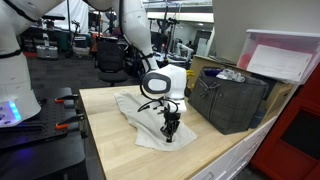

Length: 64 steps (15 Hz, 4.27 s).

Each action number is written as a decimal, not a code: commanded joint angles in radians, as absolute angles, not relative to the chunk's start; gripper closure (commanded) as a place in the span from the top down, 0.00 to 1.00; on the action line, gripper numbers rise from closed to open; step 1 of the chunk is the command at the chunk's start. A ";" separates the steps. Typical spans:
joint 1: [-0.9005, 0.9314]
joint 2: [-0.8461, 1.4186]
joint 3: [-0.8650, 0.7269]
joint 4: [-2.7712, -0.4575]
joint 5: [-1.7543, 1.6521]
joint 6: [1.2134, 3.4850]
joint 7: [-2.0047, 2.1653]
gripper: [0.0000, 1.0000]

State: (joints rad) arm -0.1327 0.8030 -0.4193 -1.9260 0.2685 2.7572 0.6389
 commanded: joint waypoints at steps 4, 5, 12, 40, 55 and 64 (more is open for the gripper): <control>-0.043 0.715 -0.436 -2.016 0.240 2.848 0.655 0.00; -0.045 0.710 -0.427 -2.016 0.246 2.838 0.649 0.00; -0.120 0.775 -0.354 -1.977 0.298 2.750 0.657 0.00; -0.156 0.443 -0.108 -2.226 0.345 2.795 0.383 0.80; 0.030 0.534 -0.048 -2.109 0.154 2.627 0.296 1.00; 0.191 0.693 -0.142 -1.897 0.062 2.649 0.483 1.00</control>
State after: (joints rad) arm 0.1405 0.6241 -0.0866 -1.9856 0.1007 2.6684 0.3981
